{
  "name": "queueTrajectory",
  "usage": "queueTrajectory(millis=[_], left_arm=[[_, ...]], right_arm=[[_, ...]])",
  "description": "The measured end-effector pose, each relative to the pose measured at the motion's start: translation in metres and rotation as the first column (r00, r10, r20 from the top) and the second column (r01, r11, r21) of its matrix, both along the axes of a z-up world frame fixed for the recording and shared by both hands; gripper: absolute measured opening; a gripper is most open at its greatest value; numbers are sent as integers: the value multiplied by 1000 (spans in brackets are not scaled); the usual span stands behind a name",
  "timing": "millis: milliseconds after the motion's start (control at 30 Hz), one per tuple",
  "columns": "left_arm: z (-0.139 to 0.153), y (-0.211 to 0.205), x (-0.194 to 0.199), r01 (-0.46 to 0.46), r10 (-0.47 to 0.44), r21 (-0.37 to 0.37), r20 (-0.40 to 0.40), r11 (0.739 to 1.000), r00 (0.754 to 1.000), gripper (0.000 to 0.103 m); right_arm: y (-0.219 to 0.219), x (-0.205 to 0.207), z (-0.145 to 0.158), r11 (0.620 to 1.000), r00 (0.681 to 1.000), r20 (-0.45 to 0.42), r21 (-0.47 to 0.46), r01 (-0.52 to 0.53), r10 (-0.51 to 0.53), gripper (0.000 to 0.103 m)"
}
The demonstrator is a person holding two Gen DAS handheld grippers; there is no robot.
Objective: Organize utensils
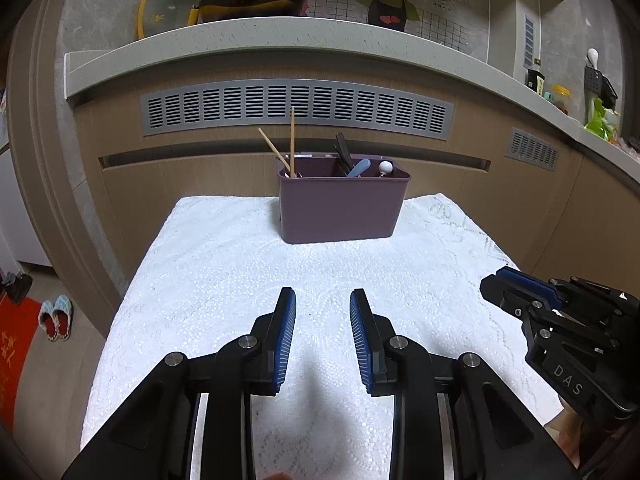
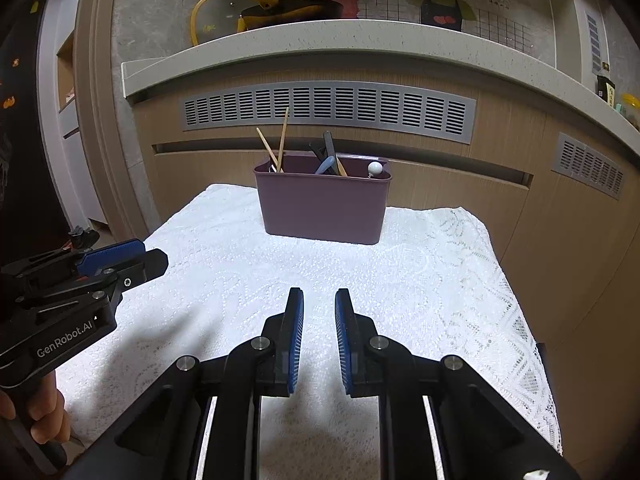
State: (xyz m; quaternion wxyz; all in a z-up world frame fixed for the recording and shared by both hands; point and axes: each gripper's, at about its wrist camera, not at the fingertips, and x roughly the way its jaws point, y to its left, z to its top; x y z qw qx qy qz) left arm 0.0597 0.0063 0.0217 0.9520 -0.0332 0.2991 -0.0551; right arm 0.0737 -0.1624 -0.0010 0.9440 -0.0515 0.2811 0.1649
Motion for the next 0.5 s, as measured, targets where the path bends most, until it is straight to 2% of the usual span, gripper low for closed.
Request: queueTrajectory(millis=[500], left_arm=[[1, -1, -2, -3, 3, -4, 7, 1000, 1000, 29]], right_arm=[[1, 0, -1, 1000, 1000, 0, -9, -6, 6, 16]])
